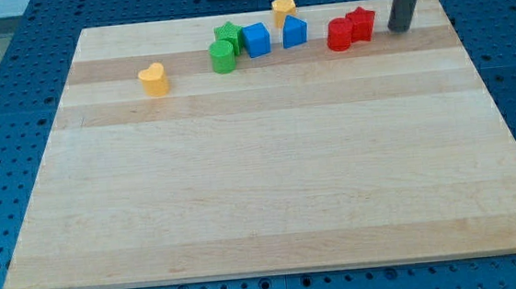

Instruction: Push the yellow hexagon into the green star

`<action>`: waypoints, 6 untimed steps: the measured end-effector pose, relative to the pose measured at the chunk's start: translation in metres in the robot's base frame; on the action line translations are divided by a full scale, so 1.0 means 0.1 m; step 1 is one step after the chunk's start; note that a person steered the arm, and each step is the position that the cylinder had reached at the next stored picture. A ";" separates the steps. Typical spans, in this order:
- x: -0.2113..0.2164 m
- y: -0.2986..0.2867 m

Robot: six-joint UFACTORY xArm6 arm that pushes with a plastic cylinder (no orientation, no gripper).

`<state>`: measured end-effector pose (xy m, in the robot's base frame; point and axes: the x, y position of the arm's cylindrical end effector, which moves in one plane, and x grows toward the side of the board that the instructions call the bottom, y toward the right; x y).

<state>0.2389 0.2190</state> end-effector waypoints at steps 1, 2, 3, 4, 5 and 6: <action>-0.48 -0.07; -0.47 -0.48; -0.47 -0.96; -0.46 -1.44; -0.45 -1.98; -0.24 -2.27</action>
